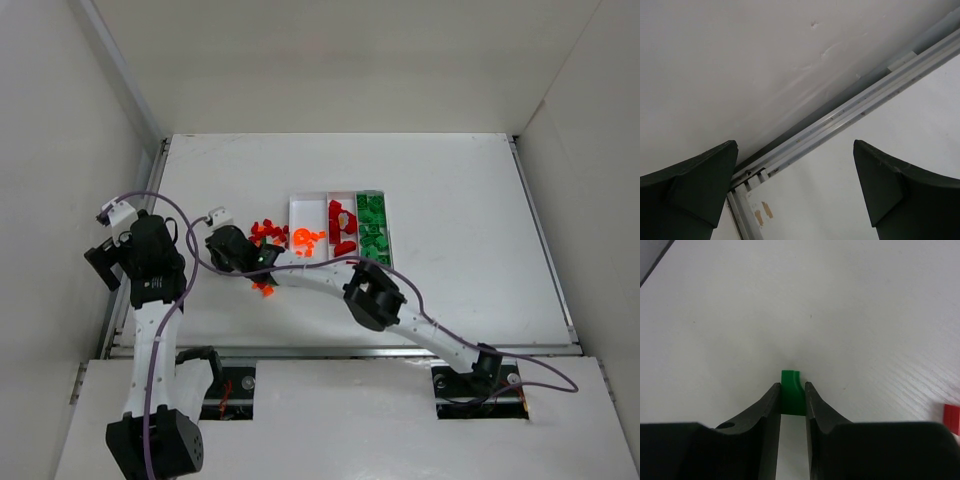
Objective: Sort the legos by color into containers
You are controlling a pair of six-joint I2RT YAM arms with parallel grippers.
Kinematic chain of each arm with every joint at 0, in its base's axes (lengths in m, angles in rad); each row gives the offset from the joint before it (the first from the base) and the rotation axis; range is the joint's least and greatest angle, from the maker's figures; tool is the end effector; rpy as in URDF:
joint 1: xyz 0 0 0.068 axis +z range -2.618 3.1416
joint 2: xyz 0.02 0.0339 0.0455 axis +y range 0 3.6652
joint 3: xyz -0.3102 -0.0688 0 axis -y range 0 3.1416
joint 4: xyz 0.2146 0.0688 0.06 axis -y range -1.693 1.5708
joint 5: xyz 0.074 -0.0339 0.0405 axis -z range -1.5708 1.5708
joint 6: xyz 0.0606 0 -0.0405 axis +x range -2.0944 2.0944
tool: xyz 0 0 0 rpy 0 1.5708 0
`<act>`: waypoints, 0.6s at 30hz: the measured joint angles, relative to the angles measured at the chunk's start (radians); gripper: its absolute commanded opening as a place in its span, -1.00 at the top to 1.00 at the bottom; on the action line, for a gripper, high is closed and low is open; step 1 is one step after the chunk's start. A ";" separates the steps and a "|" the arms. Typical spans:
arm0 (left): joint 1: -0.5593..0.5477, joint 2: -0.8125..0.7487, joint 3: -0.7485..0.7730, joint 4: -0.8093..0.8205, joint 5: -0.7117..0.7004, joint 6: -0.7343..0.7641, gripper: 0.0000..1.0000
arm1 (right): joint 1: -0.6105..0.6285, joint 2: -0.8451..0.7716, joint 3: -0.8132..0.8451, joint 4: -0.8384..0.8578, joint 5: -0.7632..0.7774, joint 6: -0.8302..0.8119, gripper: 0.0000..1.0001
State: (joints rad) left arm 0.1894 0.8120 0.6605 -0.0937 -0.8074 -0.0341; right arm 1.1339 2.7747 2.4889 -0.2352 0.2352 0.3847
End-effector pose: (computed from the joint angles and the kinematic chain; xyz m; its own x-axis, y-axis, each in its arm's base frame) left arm 0.1294 0.0694 0.3374 -0.2104 -0.0643 -0.9755 -0.8262 0.5452 0.1422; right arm 0.2868 0.5808 0.1557 -0.4938 -0.1949 -0.8475 -0.6584 0.7204 0.2180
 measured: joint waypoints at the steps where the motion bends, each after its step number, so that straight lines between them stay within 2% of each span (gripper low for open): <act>1: 0.000 -0.002 0.000 0.000 -0.002 0.000 -1.00 | 0.000 -0.009 -0.017 0.010 -0.001 0.000 1.00; 6: 0.000 -0.009 0.000 0.002 -0.010 0.001 -1.00 | -0.001 -0.067 -0.101 0.009 -0.017 -0.015 1.00; 9: 0.000 -0.011 0.000 0.002 -0.010 0.002 -1.00 | -0.009 -0.178 -0.248 0.002 -0.036 -0.024 1.00; 13: 0.003 -0.020 0.000 0.003 -0.017 0.003 -1.00 | -0.035 -0.425 -0.492 -0.002 -0.051 -0.032 1.00; 18: 0.018 -0.042 0.000 0.006 -0.032 0.000 -1.00 | -0.126 -0.845 -0.851 0.037 -0.033 -0.036 1.00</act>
State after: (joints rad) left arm 0.2077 0.7700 0.6605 -0.0875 -0.8398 -0.0341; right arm 1.0084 1.9293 1.6375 -0.1982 0.2024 0.3485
